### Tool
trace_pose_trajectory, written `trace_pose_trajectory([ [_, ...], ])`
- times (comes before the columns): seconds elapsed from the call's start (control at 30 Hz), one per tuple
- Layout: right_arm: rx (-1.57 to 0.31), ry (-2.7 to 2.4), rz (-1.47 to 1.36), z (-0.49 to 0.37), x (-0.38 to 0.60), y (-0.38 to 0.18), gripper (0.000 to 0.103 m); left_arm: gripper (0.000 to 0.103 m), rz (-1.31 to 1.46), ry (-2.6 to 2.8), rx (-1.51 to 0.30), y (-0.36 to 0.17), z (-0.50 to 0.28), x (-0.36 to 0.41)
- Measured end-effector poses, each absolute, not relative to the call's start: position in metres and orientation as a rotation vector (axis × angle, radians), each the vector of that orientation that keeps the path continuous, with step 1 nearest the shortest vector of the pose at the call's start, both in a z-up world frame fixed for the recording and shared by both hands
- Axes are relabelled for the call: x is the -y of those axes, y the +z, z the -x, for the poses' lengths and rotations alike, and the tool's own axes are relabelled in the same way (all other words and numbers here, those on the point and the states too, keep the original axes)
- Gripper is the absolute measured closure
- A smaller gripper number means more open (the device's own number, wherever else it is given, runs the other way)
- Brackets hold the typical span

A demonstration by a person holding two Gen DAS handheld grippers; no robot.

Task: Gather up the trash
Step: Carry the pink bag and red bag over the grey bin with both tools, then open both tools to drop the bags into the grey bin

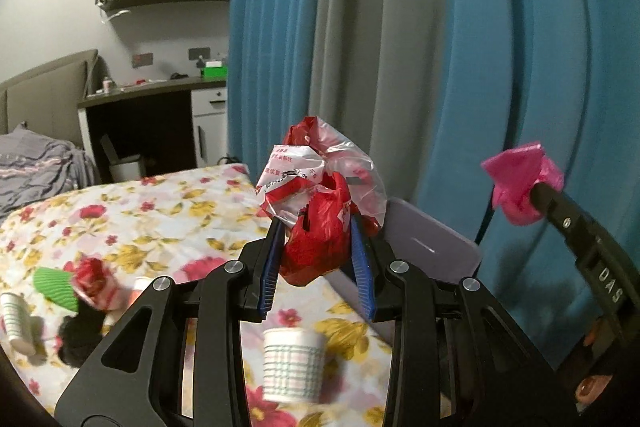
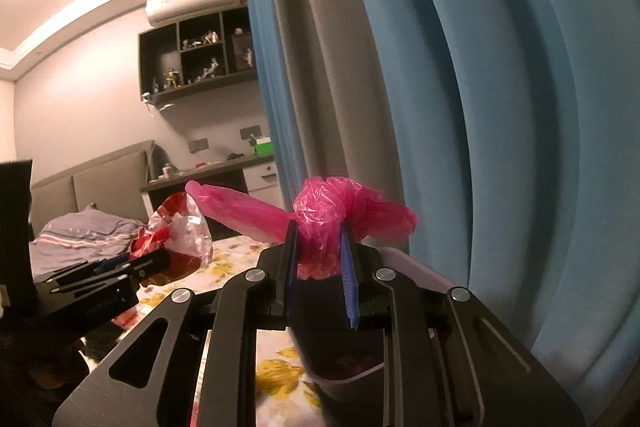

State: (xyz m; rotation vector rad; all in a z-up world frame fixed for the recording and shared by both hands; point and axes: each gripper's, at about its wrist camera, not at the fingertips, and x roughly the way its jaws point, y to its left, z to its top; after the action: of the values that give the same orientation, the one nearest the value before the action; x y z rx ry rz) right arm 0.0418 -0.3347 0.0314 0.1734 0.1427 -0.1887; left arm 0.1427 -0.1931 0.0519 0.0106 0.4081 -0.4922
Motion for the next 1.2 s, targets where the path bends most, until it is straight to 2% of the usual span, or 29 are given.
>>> trace_pose_trajectory([
  [0.53,-0.238,-0.241,-0.184,-0.081,0.356,0.009,0.082,0.071,-0.045,-0.554,-0.521,0.016,-0.188,0.261],
  [1.2,-0.319,-0.238,-0.187,-0.126,0.36,0.0,0.081,0.071,-0.061,-0.607,-0.6,-0.008,-0.214,0.295],
])
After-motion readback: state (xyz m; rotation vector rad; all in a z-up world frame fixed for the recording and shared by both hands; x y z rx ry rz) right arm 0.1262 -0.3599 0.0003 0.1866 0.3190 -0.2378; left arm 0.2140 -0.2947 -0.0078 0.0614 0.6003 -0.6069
